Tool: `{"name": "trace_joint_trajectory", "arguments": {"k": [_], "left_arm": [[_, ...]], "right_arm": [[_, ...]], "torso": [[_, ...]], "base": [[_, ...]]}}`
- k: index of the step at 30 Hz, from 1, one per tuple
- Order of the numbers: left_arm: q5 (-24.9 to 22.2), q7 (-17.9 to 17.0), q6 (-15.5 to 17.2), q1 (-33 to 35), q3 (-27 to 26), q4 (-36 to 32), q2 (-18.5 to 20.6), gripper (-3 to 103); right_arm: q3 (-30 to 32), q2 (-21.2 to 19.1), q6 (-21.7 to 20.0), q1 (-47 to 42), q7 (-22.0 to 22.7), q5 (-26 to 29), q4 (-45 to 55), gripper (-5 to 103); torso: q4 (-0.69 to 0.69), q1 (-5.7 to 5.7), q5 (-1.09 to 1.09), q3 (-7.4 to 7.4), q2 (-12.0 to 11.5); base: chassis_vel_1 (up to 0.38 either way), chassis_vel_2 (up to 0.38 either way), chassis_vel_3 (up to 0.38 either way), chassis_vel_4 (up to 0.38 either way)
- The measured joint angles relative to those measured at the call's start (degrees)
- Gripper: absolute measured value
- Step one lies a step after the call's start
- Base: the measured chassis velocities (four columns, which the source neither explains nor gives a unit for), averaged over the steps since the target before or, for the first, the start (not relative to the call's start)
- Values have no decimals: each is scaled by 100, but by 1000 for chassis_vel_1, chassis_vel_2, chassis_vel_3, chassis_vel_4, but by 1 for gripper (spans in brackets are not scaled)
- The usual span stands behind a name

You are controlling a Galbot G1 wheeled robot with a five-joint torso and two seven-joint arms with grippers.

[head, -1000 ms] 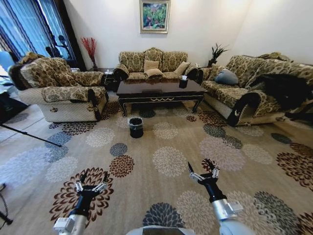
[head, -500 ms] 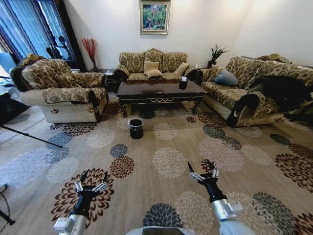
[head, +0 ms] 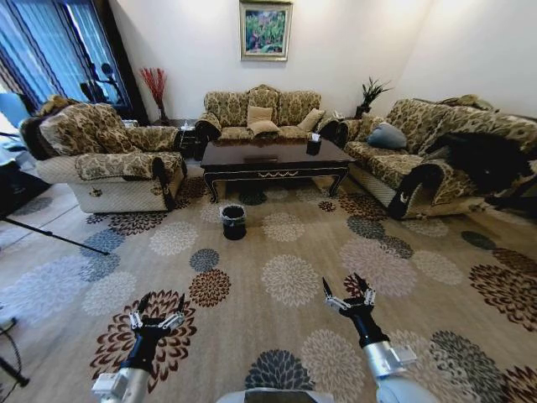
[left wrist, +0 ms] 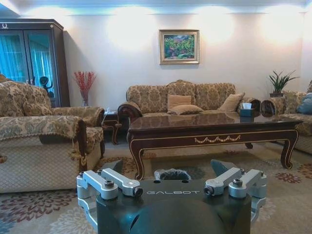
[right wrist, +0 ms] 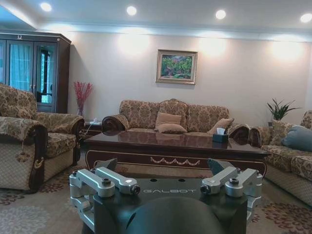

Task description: Move to the front of the table and pick up the trash from the floor, then place it into the trash bin.

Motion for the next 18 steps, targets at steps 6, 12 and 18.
{"name": "trace_joint_trajectory", "arguments": {"k": [6, 12, 18], "left_arm": [[0, 0, 0, 0, 0, 0, 0, 100], [0, 0, 0, 0, 0, 0, 0, 100], [0, 0, 0, 0, 0, 0, 0, 100]], "right_arm": [[0, 0, 0, 0, 0, 0, 0, 100], [0, 0, 0, 0, 0, 0, 0, 100], [0, 0, 0, 0, 0, 0, 0, 100]], "torso": [[0, 71, 0, 93, 162], [0, 137, 0, 176, 311], [0, 209, 0, 263, 472]], "base": [[0, 0, 0, 0], [0, 0, 0, 0], [0, 0, 0, 0]]}}
